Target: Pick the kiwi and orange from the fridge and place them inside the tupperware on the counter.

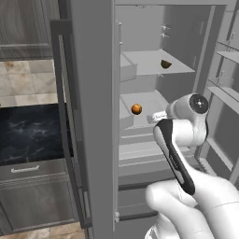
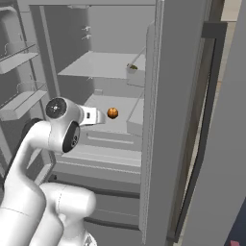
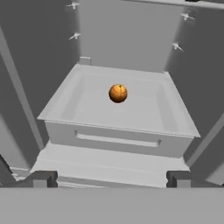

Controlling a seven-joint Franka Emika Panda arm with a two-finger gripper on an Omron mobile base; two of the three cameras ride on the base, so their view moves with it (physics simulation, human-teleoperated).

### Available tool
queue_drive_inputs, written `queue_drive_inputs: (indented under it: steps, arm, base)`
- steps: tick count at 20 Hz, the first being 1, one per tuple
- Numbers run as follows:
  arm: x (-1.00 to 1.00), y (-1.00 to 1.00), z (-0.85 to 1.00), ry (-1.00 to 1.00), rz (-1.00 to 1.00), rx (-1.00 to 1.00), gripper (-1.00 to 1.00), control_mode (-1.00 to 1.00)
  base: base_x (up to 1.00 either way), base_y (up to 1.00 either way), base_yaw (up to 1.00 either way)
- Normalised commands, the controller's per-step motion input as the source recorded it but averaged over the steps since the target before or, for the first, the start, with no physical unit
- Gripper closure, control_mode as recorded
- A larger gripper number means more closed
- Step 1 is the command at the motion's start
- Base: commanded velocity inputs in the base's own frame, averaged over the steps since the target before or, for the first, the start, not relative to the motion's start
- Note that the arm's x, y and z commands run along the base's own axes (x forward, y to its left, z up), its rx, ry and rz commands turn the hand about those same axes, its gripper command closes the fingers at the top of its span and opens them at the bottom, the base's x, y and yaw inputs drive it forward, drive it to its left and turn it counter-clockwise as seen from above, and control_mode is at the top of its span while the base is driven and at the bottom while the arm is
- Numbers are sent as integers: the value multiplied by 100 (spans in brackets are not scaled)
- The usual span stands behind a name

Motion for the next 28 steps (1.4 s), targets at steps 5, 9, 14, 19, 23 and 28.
queue_drive_inputs:
  steps: [5,9,14,19,23,28]
  arm:
    - [26,-13,0,1,0,3,-100,-100]
    - [33,-10,0,0,0,3,-100,-100]
    - [43,0,-5,1,0,0,-100,-100]
    - [43,0,-14,10,0,0,-100,-100]
    - [37,0,-22,1,-2,0,-100,-100]
    - [40,0,-21,1,-2,0,-100,-100]
  base:
    - [0,0,0]
    - [0,0,0]
    - [0,0,0]
    - [0,0,0]
    - [0,0,0]
    - [0,0,0]
